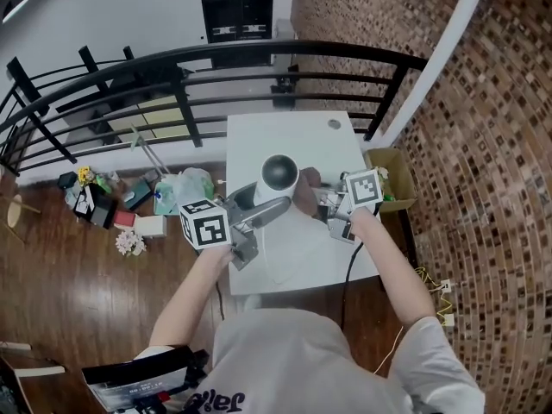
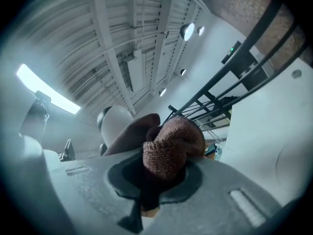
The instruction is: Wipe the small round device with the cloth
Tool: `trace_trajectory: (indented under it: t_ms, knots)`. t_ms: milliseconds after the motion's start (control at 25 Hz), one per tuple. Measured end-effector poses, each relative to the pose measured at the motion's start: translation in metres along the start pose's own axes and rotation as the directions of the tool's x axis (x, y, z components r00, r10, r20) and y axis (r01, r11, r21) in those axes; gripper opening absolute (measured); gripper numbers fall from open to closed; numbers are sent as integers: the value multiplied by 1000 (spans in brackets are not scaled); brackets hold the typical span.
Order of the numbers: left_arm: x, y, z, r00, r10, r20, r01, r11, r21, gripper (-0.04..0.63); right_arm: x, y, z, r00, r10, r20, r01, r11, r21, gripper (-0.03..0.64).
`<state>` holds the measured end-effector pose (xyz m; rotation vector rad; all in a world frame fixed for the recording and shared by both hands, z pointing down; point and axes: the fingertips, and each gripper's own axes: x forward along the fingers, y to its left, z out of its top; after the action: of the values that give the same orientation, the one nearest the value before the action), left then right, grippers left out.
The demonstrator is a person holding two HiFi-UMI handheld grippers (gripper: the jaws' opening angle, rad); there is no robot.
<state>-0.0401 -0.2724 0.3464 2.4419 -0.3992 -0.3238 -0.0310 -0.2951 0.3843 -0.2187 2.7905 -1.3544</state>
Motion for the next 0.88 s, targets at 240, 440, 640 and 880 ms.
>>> trace_trajectory:
  t_ms: [240,440,640,880]
  knots:
    - [-1,18,26,991,73,111,-70,997,-37,426,-21,33,18,992,-129,7,127,964,-232,25]
    - [4,35,27,984,151,99,-151,988,-4,426,-20,74,27,994,-103,22,104,932,-348,25]
    - [3,58,22,955,296,26,-297,948,116,426,-10,96,25,984,-177,-22,138,832,-537,25]
    - [12,51,-17,900,358,-248,-211,857,471,426,40,110,22,852,-475,-219,-16,396,-918,25]
